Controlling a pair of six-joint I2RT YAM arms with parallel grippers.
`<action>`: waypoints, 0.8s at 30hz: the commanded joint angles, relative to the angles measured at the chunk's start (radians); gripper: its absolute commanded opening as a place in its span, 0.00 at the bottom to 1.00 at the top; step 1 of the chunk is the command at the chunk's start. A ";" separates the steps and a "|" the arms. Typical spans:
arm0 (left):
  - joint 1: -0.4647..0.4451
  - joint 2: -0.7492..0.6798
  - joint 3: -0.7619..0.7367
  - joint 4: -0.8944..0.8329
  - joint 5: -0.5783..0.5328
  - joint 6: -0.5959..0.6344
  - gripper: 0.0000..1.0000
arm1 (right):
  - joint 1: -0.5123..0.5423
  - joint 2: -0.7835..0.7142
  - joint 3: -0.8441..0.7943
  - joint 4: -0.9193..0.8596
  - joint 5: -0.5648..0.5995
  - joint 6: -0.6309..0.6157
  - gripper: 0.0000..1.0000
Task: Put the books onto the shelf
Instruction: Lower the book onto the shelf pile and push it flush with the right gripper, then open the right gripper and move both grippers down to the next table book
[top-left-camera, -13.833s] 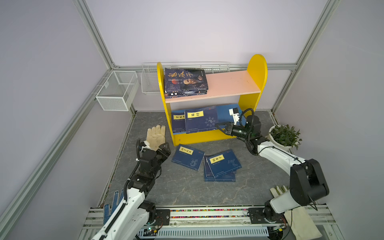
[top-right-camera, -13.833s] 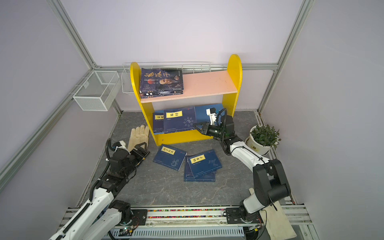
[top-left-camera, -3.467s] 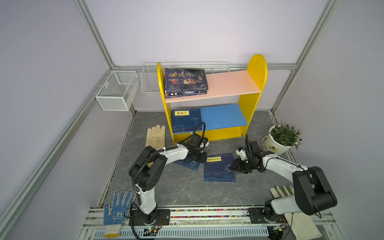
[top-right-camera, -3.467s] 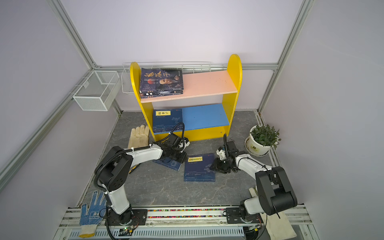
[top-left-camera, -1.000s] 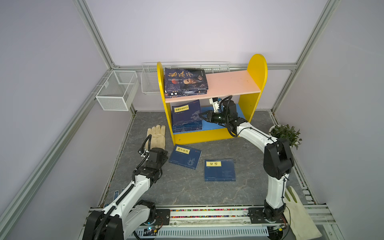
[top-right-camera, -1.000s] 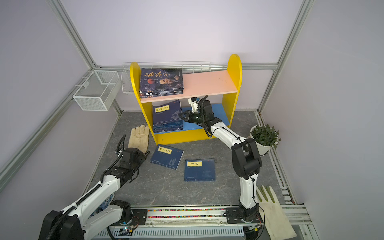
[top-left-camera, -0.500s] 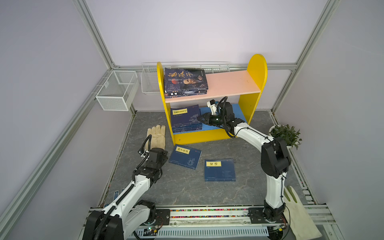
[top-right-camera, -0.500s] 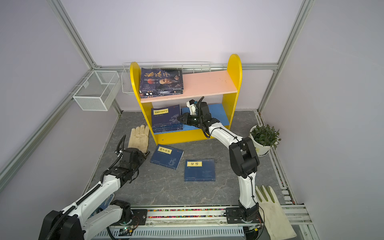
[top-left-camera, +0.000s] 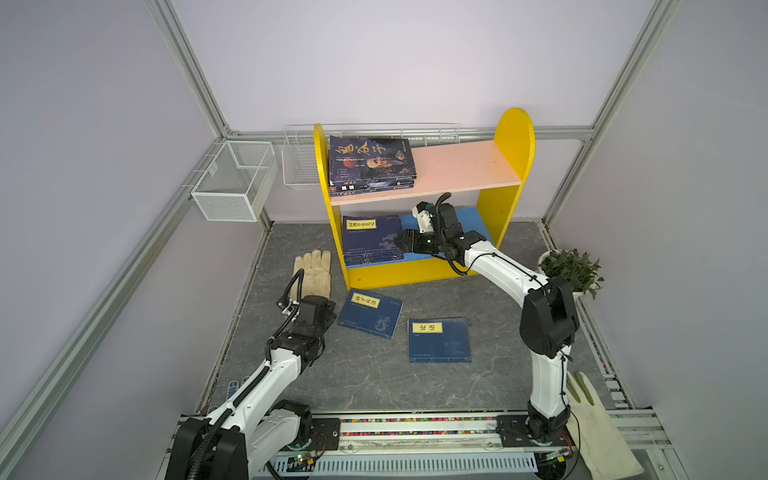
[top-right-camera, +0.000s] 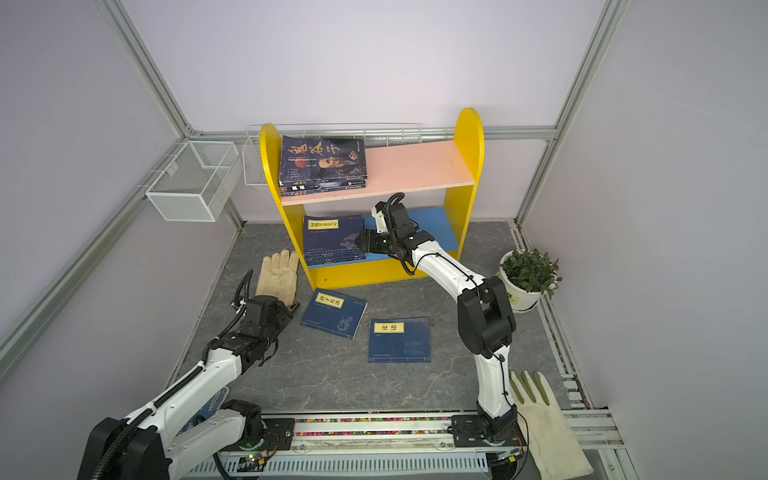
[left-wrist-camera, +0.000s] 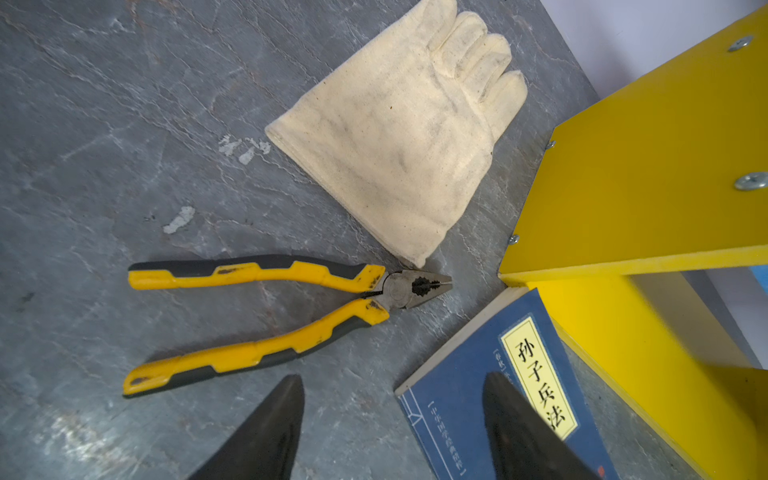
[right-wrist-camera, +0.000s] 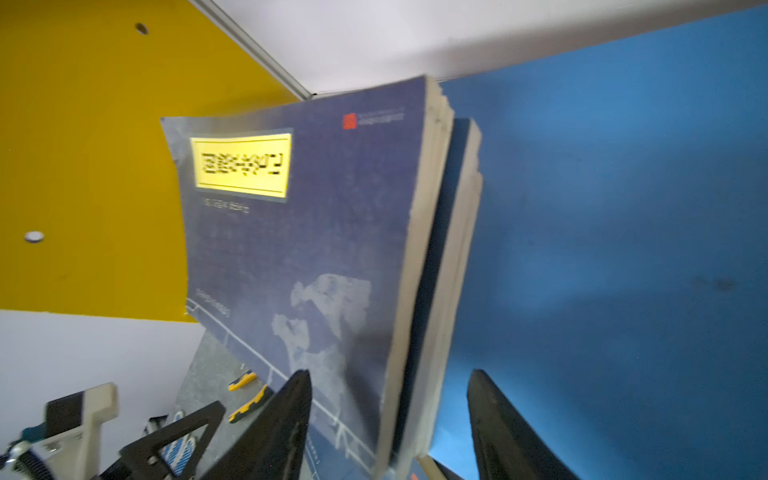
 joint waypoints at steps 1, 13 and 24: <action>0.005 0.011 0.026 0.053 0.031 0.062 0.69 | 0.003 -0.116 -0.053 -0.003 0.114 -0.073 0.64; -0.199 0.327 0.206 0.236 0.254 0.478 0.70 | -0.012 -0.594 -0.642 -0.195 0.126 -0.102 0.70; -0.474 0.669 0.480 -0.009 0.394 0.869 0.70 | -0.119 -0.672 -1.039 -0.419 -0.165 -0.029 0.72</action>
